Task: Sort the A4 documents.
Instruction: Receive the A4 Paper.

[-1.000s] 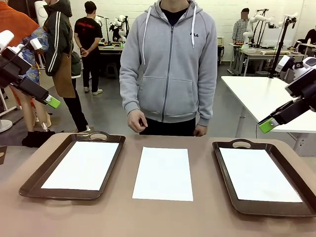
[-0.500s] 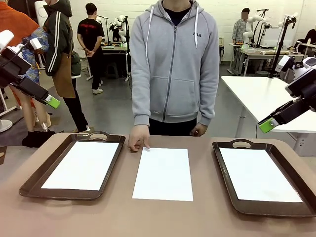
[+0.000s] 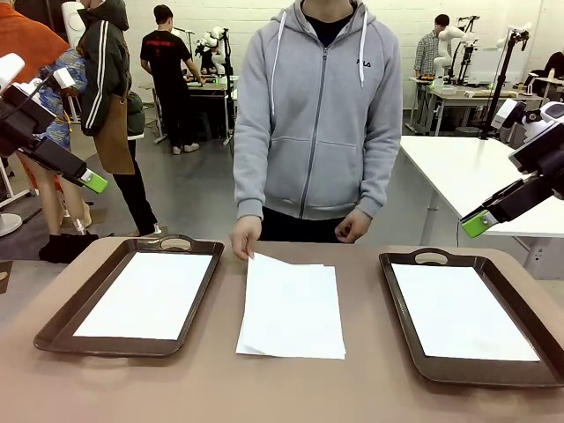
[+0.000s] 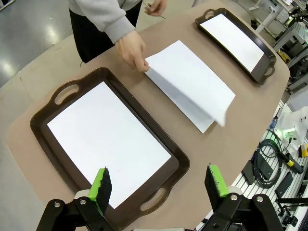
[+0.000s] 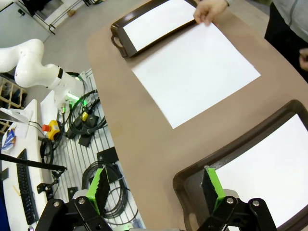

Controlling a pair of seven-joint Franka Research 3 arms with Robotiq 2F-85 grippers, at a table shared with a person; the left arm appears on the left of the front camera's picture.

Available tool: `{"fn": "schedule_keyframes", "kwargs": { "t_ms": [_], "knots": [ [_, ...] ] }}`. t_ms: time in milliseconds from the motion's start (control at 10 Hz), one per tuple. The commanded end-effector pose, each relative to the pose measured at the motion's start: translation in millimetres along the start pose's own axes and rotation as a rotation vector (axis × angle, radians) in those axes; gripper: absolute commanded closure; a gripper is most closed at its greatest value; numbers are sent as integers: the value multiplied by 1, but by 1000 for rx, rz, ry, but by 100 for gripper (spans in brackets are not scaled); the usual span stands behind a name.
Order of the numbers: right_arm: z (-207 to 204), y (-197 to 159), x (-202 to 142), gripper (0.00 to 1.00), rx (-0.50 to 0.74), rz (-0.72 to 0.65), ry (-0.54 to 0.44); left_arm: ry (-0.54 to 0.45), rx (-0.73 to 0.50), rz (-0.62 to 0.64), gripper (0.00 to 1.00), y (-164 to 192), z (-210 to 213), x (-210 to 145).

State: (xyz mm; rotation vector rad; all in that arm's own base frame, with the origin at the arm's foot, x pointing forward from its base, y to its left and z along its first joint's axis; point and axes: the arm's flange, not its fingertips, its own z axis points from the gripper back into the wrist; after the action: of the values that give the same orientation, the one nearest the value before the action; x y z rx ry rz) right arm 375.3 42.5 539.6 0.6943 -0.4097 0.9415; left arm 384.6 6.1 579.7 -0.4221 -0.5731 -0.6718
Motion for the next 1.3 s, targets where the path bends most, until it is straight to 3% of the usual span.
{"fn": "schedule_keyframes", "kwargs": {
  "t_ms": [0, 1200],
  "knots": [
    [-1, 0, 0, 0, -6, -4, 8, -2, -3, -1, 0, -2, 0, -2],
    [-1, 0, 0, 0, -6, -4, 8, -2, -3, -1, 0, -2, 0, -2]
  ]
}}
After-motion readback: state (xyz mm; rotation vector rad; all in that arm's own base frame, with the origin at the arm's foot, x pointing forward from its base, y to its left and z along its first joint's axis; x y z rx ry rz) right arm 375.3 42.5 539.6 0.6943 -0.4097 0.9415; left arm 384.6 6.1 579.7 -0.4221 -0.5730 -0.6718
